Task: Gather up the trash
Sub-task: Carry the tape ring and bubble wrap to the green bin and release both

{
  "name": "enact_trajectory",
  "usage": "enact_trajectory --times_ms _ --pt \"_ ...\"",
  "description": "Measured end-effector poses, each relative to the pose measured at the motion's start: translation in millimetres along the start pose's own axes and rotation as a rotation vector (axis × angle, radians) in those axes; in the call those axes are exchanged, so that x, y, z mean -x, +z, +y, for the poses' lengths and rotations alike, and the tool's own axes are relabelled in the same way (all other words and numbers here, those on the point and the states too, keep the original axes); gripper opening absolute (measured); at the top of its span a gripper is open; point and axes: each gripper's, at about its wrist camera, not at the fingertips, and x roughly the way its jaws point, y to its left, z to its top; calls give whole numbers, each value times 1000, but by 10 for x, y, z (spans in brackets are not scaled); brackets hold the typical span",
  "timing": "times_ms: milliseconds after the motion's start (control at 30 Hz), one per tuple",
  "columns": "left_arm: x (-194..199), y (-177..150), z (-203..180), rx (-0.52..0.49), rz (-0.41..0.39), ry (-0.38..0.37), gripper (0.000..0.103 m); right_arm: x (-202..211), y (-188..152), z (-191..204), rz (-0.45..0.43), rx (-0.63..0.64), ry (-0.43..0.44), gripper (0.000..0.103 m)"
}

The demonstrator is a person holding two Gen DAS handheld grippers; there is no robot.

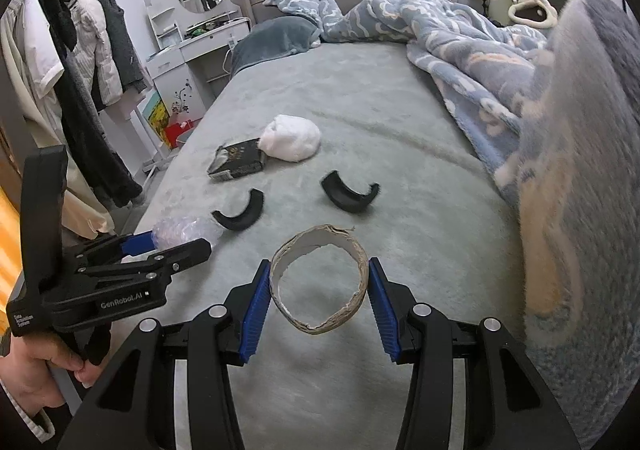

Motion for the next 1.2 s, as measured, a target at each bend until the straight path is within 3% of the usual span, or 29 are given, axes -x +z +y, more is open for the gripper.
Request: enact_trajectory --times_ms 367,833,1200 --pt "210 -1 285 -12 -7 0 66 -142 206 411 -6 17 44 48" --pt "539 53 1099 84 -44 66 66 -444 453 1160 3 83 116 48" --pt "661 -20 1607 113 -7 116 66 -664 597 1781 23 155 174 48"
